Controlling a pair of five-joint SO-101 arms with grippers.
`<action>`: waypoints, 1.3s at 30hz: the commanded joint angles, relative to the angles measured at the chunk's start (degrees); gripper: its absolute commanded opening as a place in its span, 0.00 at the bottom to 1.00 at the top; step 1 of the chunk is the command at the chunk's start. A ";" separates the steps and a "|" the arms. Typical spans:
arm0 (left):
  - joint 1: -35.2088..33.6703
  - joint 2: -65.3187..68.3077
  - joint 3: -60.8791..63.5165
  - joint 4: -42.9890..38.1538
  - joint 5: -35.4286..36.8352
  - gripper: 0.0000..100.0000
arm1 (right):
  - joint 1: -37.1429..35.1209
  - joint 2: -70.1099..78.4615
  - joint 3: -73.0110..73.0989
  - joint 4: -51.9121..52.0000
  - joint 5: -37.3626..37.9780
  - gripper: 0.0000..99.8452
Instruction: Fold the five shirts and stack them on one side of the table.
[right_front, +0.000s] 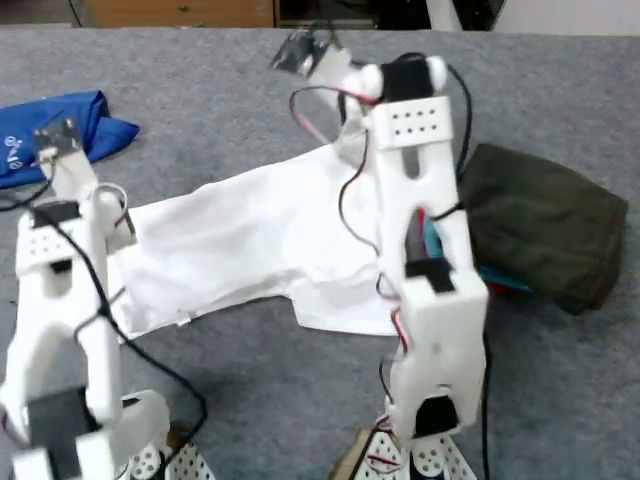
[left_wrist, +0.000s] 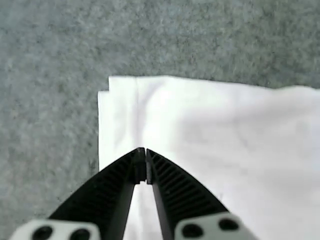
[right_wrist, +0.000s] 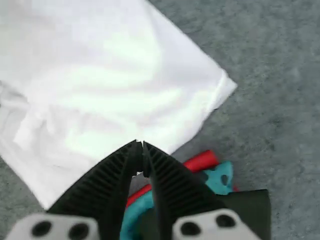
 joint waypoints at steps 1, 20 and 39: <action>-0.62 -8.13 5.71 -1.93 -0.18 0.02 | -2.24 -11.21 20.88 -5.45 0.53 0.00; -0.62 -9.27 22.86 -15.74 0.18 0.02 | -3.47 -14.46 59.38 -23.21 -3.16 0.00; -3.87 -9.80 23.65 -17.32 0.26 0.02 | -9.27 -33.63 69.76 -20.92 -3.25 0.09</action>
